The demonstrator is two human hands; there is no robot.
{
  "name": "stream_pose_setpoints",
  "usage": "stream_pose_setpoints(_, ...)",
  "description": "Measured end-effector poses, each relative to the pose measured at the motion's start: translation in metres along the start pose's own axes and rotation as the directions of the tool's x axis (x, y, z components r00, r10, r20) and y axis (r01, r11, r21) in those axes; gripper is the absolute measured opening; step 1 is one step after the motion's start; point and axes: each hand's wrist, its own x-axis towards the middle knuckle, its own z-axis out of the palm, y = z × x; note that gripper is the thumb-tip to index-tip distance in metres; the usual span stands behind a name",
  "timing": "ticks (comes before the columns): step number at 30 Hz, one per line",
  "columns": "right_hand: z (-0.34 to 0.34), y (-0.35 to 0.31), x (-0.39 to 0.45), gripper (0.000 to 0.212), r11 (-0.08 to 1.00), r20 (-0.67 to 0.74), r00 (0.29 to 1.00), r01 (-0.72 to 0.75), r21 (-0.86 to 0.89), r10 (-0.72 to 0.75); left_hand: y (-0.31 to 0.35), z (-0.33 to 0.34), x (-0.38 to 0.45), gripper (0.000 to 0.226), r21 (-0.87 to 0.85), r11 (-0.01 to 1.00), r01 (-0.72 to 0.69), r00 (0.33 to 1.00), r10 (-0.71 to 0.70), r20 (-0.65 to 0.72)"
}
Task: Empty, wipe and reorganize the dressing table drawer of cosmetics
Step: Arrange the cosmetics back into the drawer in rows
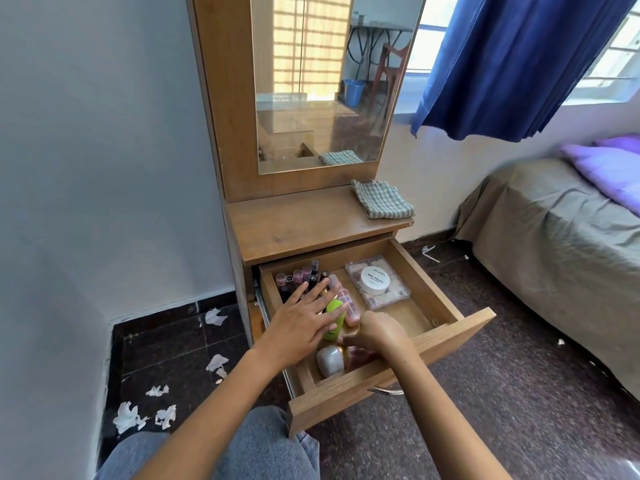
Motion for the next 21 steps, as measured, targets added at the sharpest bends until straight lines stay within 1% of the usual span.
stream_pose_setpoints(4, 0.012, -0.004, -0.001, 0.055, 0.995, -0.086, 0.993, 0.071, -0.076, -0.078, 0.001, -0.001, 0.0, 0.052, -0.004, 1.0, -0.005, 1.0, 0.005, 0.0)
stream_pose_setpoints(6, 0.012, -0.005, -0.003, 0.059, 0.993, -0.103, 0.991, 0.08, -0.086, -0.089, 0.002, -0.003, 0.001, 0.052, -0.005, 1.0, -0.013, 1.0, 0.013, 0.002)
stream_pose_setpoints(10, 0.011, -0.004, -0.006, 0.058, 0.997, -0.117, 0.991, 0.052, -0.052, -0.058, 0.002, -0.005, 0.001, 0.056, -0.011, 1.0, -0.006, 1.0, 0.006, 0.02)
stream_pose_setpoints(13, 0.006, -0.001, -0.01, 0.055, 0.998, -0.081, 0.996, 0.029, -0.05, -0.033, 0.003, -0.006, 0.001, 0.056, -0.003, 1.0, -0.001, 1.0, 0.001, 0.03)
stream_pose_setpoints(17, -0.002, 0.002, -0.011, 0.049, 0.999, -0.075, 0.996, -0.039, -0.014, 0.038, 0.004, -0.008, 0.001, 0.058, 0.007, 1.0, 0.005, 0.999, -0.005, 0.038)
stream_pose_setpoints(19, -0.002, 0.001, -0.011, 0.051, 0.999, -0.07, 0.997, -0.032, -0.023, 0.03, 0.004, -0.008, 0.001, 0.06, 0.003, 1.0, 0.01, 0.999, -0.01, 0.043)
stream_pose_setpoints(21, -0.001, -0.001, -0.012, 0.057, 1.0, -0.053, 0.998, 0.012, -0.025, -0.013, 0.005, -0.009, 0.002, 0.06, -0.001, 1.0, 0.01, 0.999, -0.01, 0.041)
